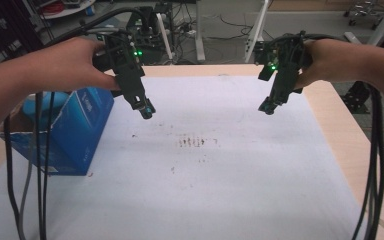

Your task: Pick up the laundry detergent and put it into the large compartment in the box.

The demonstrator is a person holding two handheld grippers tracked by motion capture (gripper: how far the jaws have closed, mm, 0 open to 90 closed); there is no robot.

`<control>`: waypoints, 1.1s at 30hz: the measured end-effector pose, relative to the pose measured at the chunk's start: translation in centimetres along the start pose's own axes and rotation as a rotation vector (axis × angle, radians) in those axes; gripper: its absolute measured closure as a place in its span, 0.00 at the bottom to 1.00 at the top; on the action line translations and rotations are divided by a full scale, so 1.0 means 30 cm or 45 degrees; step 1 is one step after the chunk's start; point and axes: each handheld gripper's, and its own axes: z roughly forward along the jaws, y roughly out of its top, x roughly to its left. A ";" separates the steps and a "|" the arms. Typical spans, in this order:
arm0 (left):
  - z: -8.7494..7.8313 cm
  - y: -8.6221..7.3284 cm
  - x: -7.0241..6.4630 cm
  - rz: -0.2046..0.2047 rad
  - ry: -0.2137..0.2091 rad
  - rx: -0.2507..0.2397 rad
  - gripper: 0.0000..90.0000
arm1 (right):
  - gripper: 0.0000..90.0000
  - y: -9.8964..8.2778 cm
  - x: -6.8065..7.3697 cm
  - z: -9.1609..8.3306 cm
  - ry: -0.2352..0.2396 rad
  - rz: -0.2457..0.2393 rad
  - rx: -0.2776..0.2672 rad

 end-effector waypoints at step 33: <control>0.077 0.050 -0.007 0.059 -0.027 0.021 0.02 | 0.03 -0.025 0.001 0.013 0.019 0.031 -0.008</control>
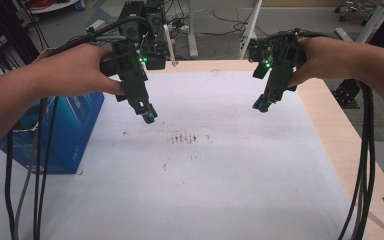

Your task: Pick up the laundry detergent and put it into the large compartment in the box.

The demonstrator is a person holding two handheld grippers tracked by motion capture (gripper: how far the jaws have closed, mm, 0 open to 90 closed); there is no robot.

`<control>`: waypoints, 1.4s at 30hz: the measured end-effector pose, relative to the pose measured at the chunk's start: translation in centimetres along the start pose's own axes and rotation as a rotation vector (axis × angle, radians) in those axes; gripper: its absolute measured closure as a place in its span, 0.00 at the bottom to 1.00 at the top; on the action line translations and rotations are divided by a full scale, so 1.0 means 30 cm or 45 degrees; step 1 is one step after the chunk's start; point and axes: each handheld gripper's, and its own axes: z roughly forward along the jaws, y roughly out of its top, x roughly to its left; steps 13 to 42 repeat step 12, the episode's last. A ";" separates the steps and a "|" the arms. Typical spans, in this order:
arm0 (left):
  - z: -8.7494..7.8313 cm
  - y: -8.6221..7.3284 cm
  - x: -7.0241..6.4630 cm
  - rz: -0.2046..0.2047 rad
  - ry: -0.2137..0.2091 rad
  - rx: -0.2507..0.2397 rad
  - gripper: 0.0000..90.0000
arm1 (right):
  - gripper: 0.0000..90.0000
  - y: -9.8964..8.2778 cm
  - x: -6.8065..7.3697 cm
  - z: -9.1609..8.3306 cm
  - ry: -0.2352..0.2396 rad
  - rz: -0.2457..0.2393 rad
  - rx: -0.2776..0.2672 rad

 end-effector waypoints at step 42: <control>-0.004 -0.009 0.002 -0.001 -0.008 -0.006 0.02 | 0.03 0.006 0.005 0.002 -0.003 -0.012 -0.001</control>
